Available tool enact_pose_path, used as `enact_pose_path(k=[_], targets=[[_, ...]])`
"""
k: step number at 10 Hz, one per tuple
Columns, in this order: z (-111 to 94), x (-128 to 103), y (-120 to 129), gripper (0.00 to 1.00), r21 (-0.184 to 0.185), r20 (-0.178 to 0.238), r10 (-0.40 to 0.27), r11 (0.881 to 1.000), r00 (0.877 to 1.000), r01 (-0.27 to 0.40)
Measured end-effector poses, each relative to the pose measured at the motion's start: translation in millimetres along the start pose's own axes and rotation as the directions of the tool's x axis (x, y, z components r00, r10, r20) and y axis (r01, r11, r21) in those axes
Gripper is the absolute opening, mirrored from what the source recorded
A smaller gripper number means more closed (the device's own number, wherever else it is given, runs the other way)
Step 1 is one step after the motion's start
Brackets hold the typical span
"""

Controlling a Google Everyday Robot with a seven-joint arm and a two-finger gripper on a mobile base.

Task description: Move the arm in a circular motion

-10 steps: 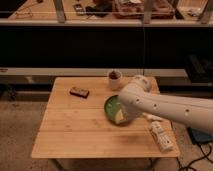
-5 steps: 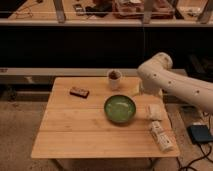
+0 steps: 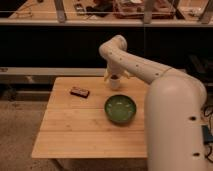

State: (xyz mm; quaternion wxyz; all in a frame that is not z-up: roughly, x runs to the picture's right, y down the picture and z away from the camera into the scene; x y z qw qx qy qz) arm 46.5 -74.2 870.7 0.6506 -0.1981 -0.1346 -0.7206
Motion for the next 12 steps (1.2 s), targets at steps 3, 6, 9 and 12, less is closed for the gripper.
enact_pose_path(k=[3,6,9,12], targets=[[-2.6,-7.4,-98.3,0.8,0.134,0.029,-0.212,0.969,0.977,0.206],[-28.6,-59.8,-156.7,0.8,0.268,0.022,-0.395,0.887,0.918,0.375],[-45.9,-118.0,-165.0,0.8,0.305,0.023,-0.506,0.825,0.862,0.476],[-45.0,-113.3,-166.9,0.8,0.307,0.021,-0.501,0.827,0.865,0.471]])
